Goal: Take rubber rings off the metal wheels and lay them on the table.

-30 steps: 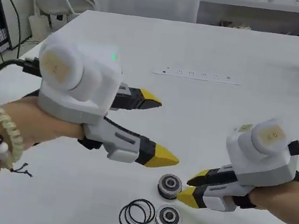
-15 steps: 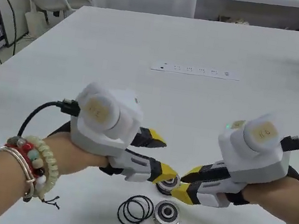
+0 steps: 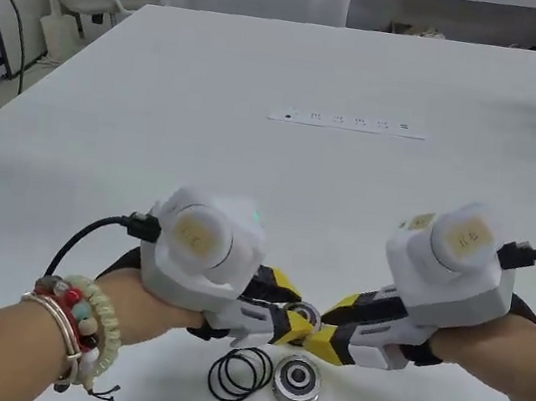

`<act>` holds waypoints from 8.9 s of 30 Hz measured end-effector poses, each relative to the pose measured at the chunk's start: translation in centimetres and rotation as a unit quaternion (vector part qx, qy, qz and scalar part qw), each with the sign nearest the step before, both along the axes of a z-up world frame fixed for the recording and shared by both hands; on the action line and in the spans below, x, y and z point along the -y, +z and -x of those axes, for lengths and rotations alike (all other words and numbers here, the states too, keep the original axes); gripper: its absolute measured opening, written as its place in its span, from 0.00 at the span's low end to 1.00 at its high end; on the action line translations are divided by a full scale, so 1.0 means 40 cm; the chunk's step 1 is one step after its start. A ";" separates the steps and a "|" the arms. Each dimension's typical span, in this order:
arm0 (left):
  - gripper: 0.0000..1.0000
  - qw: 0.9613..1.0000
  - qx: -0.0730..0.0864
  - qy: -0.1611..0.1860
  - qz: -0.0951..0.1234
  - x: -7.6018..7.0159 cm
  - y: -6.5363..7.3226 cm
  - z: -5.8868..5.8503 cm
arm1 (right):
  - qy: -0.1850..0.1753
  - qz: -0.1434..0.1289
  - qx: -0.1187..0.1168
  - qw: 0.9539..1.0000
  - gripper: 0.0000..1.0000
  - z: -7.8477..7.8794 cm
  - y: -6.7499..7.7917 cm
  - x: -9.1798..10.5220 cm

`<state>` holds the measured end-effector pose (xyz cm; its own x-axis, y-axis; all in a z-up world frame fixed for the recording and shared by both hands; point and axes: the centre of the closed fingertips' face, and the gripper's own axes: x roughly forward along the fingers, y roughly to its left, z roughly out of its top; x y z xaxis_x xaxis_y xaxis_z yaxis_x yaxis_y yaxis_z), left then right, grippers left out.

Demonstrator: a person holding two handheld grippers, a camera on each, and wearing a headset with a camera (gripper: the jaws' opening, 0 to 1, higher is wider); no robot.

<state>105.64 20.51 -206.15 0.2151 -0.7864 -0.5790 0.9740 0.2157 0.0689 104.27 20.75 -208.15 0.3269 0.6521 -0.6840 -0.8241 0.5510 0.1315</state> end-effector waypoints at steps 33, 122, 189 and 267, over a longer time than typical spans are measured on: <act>0.08 1.000 -0.008 0.011 0.015 -0.005 -0.007 0.008 | 0.017 0.024 0.017 0.999 0.01 0.002 -0.010 0.015; 0.20 1.000 -0.001 -0.008 0.025 -0.011 0.033 0.001 | -0.121 -0.085 -0.094 0.985 0.00 -0.029 0.049 0.015; 0.87 0.993 -0.011 0.112 0.024 -0.426 0.146 0.183 | 0.015 -0.077 -0.097 0.992 0.00 0.081 0.097 -0.122; 0.83 0.987 -0.030 0.136 0.081 -0.411 0.161 0.177 | -0.005 -0.098 0.031 0.995 0.49 0.038 0.268 -0.085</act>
